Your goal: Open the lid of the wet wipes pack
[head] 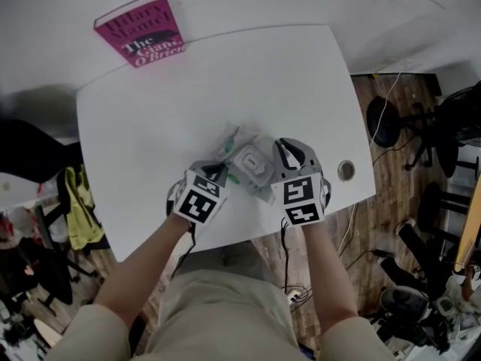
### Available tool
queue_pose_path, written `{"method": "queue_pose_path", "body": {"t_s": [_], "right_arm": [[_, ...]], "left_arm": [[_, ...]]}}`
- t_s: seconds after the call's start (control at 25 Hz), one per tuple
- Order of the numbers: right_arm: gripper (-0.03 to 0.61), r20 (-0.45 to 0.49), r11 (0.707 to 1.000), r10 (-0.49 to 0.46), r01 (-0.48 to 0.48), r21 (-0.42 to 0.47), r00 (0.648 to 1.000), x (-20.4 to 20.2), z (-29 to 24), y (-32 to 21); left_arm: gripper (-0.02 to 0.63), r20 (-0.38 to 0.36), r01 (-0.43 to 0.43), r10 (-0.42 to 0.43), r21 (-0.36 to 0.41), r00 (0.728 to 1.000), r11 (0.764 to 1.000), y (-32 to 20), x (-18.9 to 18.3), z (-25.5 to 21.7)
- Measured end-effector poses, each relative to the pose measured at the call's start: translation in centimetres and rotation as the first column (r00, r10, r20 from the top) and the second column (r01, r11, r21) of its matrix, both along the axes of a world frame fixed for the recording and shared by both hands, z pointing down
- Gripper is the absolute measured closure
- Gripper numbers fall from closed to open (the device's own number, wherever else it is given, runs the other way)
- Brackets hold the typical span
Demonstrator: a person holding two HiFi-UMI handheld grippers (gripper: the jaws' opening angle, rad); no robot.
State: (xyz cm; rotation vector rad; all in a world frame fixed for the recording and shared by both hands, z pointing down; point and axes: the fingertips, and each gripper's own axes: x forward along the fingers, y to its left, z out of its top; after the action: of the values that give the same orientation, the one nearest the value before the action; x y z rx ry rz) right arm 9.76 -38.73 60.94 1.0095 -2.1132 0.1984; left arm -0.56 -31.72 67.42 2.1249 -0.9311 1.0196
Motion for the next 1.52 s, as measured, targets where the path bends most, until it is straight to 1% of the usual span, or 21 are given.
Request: {"method": "queue_pose_path", "body": {"t_s": [0.12, 0.24, 0.32, 0.44, 0.6, 0.64, 0.76, 0.88, 1.04, 1.2, 1.28, 1.4, 1.52], "right_arm": [[0.537, 0.006, 0.999, 0.036, -0.036, -0.021, 0.999, 0.7, 1.1, -0.6], [0.54, -0.055, 0.999, 0.03, -0.032, -0.041, 0.998, 1.1, 2.8, -0.9], [0.541, -0.07, 0.997, 0.024, -0.029, -0.073, 0.997, 0.9, 3.9, -0.7], [0.546, -0.031, 0.993, 0.054, -0.057, -0.105, 0.998, 0.7, 4.1, -0.3], [0.548, 0.009, 0.991, 0.085, -0.083, -0.103, 0.996, 0.8, 3.2, -0.4], [0.552, 0.028, 0.991, 0.093, -0.09, -0.099, 0.995, 0.8, 2.7, -0.5], [0.554, 0.084, 0.991, 0.112, -0.105, -0.079, 0.99, 0.7, 0.4, -0.5], [0.554, 0.124, 0.993, 0.11, -0.105, -0.052, 0.986, 0.3, -2.3, -0.1], [0.554, 0.205, 0.995, 0.102, -0.099, -0.023, 0.973, -0.5, -6.5, 0.8], [0.552, 0.293, 0.992, 0.119, -0.128, 0.013, 0.949, -1.1, -10.8, 1.5], [0.552, 0.33, 0.989, 0.12, -0.142, 0.043, 0.936, -1.2, -13.1, 2.0], [0.552, 0.376, 0.985, 0.113, -0.154, 0.082, 0.92, -1.6, -16.4, 2.8], [0.553, 0.422, 0.982, 0.105, -0.16, 0.099, 0.901, -2.0, -19.3, 3.6]], "left_arm": [[0.594, -0.002, 0.008, -0.009, -0.018, 1.0, 1.0, 0.4, 0.0, 0.2], [0.592, -0.008, 0.0, 0.0, -0.005, 1.0, 1.0, -0.1, 0.2, -0.1], [0.592, -0.006, 0.005, -0.005, -0.017, 1.0, 1.0, 0.1, 0.1, 0.1], [0.592, -0.017, 0.006, -0.007, -0.027, 1.0, 1.0, 0.2, 0.0, 0.2], [0.592, -0.092, 0.049, -0.055, -0.061, 0.994, 0.997, 0.3, -0.3, 0.0], [0.592, -0.1, 0.054, -0.061, -0.067, 0.993, 0.996, 0.3, -0.5, 0.0], [0.592, -0.097, 0.059, -0.065, -0.067, 0.993, 0.996, 0.5, -1.1, -0.8], [0.592, -0.101, 0.062, -0.065, -0.04, 0.993, 0.997, 0.5, -1.7, -2.4], [0.592, -0.13, 0.056, -0.056, 0.001, 0.99, 0.998, 0.4, -2.2, -5.6], [0.592, -0.154, 0.062, -0.047, 0.096, 0.987, 0.993, -0.6, -3.1, -10.3], [0.592, -0.174, 0.067, -0.04, 0.153, 0.984, 0.986, -1.0, -3.4, -13.0], [0.592, -0.204, 0.082, -0.033, 0.235, 0.978, 0.969, -1.4, -4.0, -17.1], [0.592, -0.203, 0.073, -0.01, 0.302, 0.979, 0.95, -1.3, -4.5, -20.7]]}}
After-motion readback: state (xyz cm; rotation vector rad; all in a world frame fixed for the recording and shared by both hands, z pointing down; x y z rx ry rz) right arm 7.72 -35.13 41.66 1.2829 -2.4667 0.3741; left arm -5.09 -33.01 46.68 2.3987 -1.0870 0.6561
